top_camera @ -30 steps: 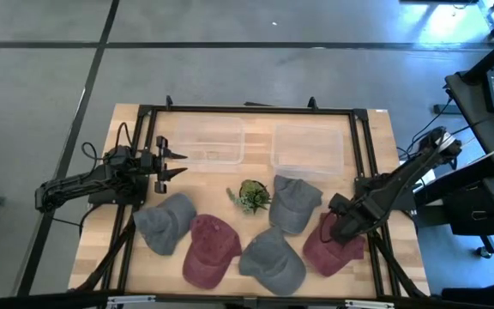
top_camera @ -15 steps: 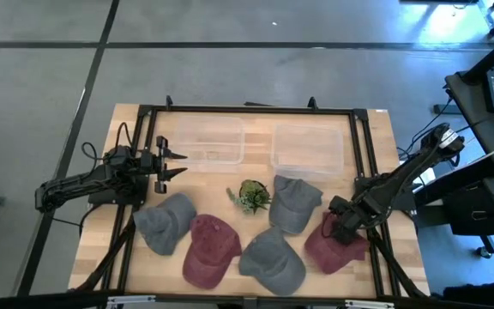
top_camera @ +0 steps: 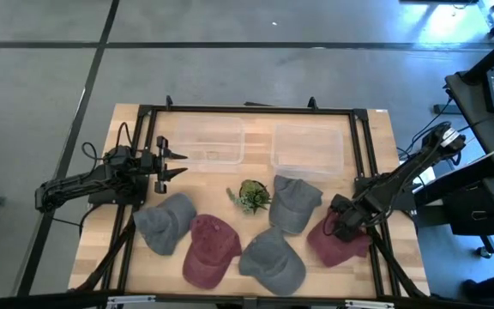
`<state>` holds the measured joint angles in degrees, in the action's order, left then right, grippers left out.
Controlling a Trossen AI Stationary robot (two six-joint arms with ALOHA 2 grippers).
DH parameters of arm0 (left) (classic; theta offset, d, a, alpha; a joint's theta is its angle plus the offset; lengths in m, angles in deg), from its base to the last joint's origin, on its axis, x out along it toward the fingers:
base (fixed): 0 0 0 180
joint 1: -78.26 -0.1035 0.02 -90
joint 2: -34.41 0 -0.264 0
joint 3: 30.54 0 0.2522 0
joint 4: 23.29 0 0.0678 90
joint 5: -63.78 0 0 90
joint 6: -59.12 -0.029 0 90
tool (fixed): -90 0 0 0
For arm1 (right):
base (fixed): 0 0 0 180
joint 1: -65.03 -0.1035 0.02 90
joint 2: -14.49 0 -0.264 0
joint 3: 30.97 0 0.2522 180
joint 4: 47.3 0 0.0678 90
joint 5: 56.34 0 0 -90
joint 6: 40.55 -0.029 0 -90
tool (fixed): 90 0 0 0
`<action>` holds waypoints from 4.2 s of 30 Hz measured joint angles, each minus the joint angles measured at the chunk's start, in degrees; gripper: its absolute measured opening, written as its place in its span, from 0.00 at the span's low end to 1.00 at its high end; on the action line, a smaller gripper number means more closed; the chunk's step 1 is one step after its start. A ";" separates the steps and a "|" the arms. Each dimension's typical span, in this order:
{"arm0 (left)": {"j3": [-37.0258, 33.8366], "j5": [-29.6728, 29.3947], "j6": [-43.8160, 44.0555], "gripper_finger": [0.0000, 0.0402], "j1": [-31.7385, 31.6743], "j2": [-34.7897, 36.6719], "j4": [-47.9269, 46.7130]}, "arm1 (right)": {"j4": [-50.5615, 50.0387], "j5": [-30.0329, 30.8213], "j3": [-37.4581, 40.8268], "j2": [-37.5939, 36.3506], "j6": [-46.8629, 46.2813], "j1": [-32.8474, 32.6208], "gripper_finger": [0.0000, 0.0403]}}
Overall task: Pick & Place hat
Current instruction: Put the right red cap into the right transparent bin
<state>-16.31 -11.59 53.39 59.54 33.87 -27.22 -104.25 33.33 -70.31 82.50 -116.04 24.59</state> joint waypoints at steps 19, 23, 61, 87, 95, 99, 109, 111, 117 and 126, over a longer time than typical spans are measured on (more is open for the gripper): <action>0.00 -0.04 0.04 0.41 -0.01 0.00 -0.62 | -28.71 15.75 -29.52 0.15 11.70 -3.20 0.02; 0.00 -0.04 0.04 0.41 0.00 0.00 -0.67 | -35.38 17.93 -37.13 0.14 13.33 -3.77 0.02; 0.00 -0.04 -3.43 0.41 -0.01 0.00 -1.11 | -40.30 50.08 -72.65 3.10 80.65 28.69 0.02; 0.02 -0.04 -4.02 0.41 0.00 0.00 -1.10 | -17.80 33.29 -46.18 7.31 95.46 46.62 0.03; 0.00 -0.07 -4.01 0.41 -0.01 0.00 -1.10 | -15.22 28.77 -46.17 12.13 98.52 48.25 0.04; 0.00 -0.07 -4.00 0.41 -0.02 0.00 -1.12 | -15.17 29.18 -46.17 15.43 100.05 48.99 0.04; 0.00 -0.06 -4.02 0.41 -0.02 0.00 -1.12 | -9.92 28.62 -46.17 18.62 103.22 49.62 0.06; 0.01 -0.07 -4.02 0.41 -0.02 0.00 -1.12 | -9.58 28.58 -46.17 18.66 104.66 49.62 0.09; 0.00 -0.15 -4.02 0.41 -0.02 0.00 -1.12 | -7.29 26.08 -46.17 18.66 105.63 49.95 0.26; 0.00 -0.15 -4.02 0.41 -0.01 0.00 -1.14 | -6.32 30.73 -49.64 18.33 103.25 49.99 0.43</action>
<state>-16.31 -11.74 49.36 59.52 33.87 -28.36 -110.57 64.06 -119.95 100.83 -12.79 74.57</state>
